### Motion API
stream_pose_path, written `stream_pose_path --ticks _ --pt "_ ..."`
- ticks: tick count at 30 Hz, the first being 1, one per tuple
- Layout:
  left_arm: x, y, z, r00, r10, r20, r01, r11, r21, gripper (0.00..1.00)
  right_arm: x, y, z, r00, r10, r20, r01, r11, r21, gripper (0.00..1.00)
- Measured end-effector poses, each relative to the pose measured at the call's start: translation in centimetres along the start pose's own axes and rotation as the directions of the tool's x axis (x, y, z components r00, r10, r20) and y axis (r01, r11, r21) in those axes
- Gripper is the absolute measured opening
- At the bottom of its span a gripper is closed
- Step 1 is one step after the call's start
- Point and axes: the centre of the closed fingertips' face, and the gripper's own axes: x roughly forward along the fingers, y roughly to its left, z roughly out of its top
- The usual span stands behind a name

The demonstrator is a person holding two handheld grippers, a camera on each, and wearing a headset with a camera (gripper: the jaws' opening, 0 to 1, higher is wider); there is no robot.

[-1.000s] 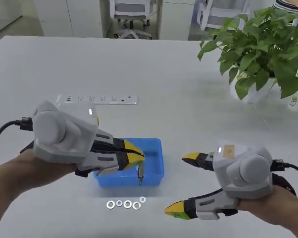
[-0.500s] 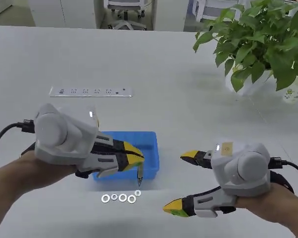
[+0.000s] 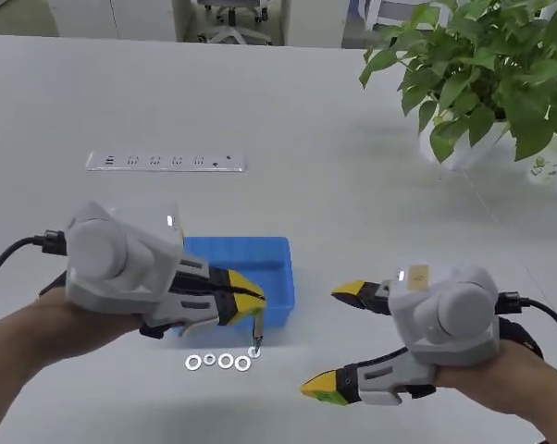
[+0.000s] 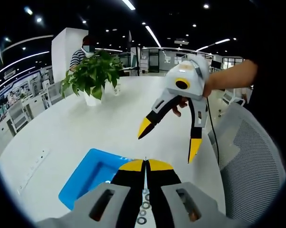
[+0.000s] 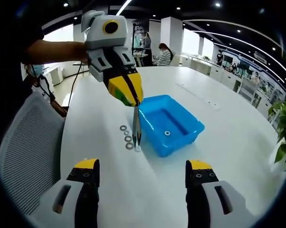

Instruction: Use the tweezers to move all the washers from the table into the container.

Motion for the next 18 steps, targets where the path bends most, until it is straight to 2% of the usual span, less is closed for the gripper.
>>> stream_pose_path --ticks 9,18 --pt "0.37 -0.13 -0.78 0.9999 -0.009 -0.007 0.009 1.0 -0.01 0.05 0.32 0.21 -0.32 0.9999 0.012 -0.009 -0.012 1.0 0.002 0.74" --pt "0.57 -0.08 -0.74 0.9998 -0.019 -0.001 0.019 1.0 -0.004 0.05 0.48 0.4 -0.58 0.9996 0.02 -0.018 -0.02 1.0 0.004 0.74"
